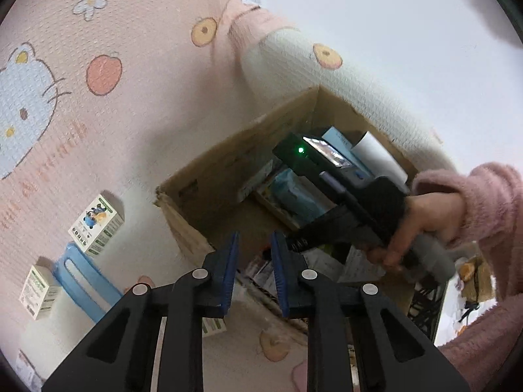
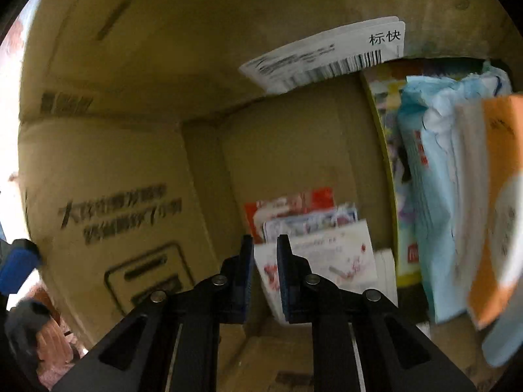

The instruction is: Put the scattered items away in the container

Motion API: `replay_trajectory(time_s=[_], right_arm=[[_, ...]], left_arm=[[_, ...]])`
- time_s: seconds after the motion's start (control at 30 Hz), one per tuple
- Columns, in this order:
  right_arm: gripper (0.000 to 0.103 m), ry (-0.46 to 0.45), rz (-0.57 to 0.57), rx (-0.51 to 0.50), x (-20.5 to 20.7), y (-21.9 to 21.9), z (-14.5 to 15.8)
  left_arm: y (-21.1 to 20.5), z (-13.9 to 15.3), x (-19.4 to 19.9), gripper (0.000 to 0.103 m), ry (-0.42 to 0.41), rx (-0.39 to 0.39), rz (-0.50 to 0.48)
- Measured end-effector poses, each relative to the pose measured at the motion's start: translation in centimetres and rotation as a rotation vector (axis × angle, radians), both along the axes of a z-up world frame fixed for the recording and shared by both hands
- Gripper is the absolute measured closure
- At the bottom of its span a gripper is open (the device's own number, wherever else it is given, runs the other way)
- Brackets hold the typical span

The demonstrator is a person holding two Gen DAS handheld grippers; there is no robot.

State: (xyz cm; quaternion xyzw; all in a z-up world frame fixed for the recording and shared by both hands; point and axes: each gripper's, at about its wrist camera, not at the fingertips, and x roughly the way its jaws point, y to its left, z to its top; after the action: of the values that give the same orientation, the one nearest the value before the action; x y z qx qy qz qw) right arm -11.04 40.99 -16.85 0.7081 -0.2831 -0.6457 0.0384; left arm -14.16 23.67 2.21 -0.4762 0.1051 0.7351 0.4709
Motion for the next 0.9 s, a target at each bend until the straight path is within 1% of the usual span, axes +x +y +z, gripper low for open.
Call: replay_trajectory(time_s=[0.03,0.13,0.17,0.23,0.33,0.37,0.4,0.43,0.47,0.53,0.6,0.63,0.67,0.7,0.8,0.87,0.9], right_arm=[[0.091,-0.009,-0.021,0.021,0.0,0.5,-0.5],[0.091,-0.095,-0.092,-0.032,0.4,1.8,-2.2],[0.091,-0.106,-0.098,-0.040,0.7,2.0,-2.2],[0.091,-0.121,-0.101,-0.090,1.3,2.3,-1.7],[0.091,-0.178,-0.199,-0.198,3.0,3.0,-0.5],[0.091,-0.156,-0.209,-0.214,3.4,3.0,0.5],[0.091,-0.097,-0.201,-0.210,3.6,2.8,2.1],[0.091,-0.020,-0.184,-0.185,3.7,2.5,4.0],[0.091,0.036,-0.175,-0.157,3.7,2.2,5.7],[0.091,0.129,-0.168,-0.115,3.8,1.2,9.0],[0.091,0.199,-0.152,-0.085,3.3,-0.3,11.7],[0.091,0.237,-0.140,-0.059,3.1,-1.5,13.2],[0.091,0.278,-0.125,-0.034,2.6,-2.4,14.7],[0.091,0.303,-0.112,-0.015,1.8,-2.7,15.6],[0.091,0.354,-0.049,0.044,0.2,-6.6,18.9],[0.090,0.386,0.024,0.074,-0.8,-9.7,20.7],[0.090,0.403,0.058,0.091,-1.0,-11.8,21.6]], left_arm=[[-0.2,0.0,-0.1,0.080,0.002,0.005,-0.004],[-0.8,0.1,0.0,0.080,0.024,0.028,-0.011],[-1.0,0.1,0.1,0.080,0.030,0.029,-0.009],[-1.5,0.3,0.2,0.080,0.030,0.043,-0.001],[-2.6,0.5,0.0,0.080,0.033,0.058,0.045],[-3.4,0.7,0.0,0.080,0.040,0.076,0.069],[-4.1,0.8,0.0,0.080,0.048,0.083,0.097],[-4.8,1.0,0.1,0.080,0.053,0.087,0.132],[-5.9,1.3,0.1,0.078,0.043,0.096,0.178],[-7.5,1.7,0.2,0.071,0.012,0.106,0.234],[-9.7,2.7,0.4,0.055,-0.005,0.107,0.281],[-10.8,3.3,0.7,0.052,0.004,0.102,0.301],[-12.0,4.0,1.0,0.048,0.026,0.095,0.322],[-13.5,4.8,1.4,0.046,0.065,0.082,0.345],[-17.5,6.8,2.7,0.043,0.206,0.029,0.402],[-20.0,7.7,2.9,0.041,0.263,-0.006,0.438],[-21.6,8.0,2.8,0.040,0.271,-0.021,0.459]])
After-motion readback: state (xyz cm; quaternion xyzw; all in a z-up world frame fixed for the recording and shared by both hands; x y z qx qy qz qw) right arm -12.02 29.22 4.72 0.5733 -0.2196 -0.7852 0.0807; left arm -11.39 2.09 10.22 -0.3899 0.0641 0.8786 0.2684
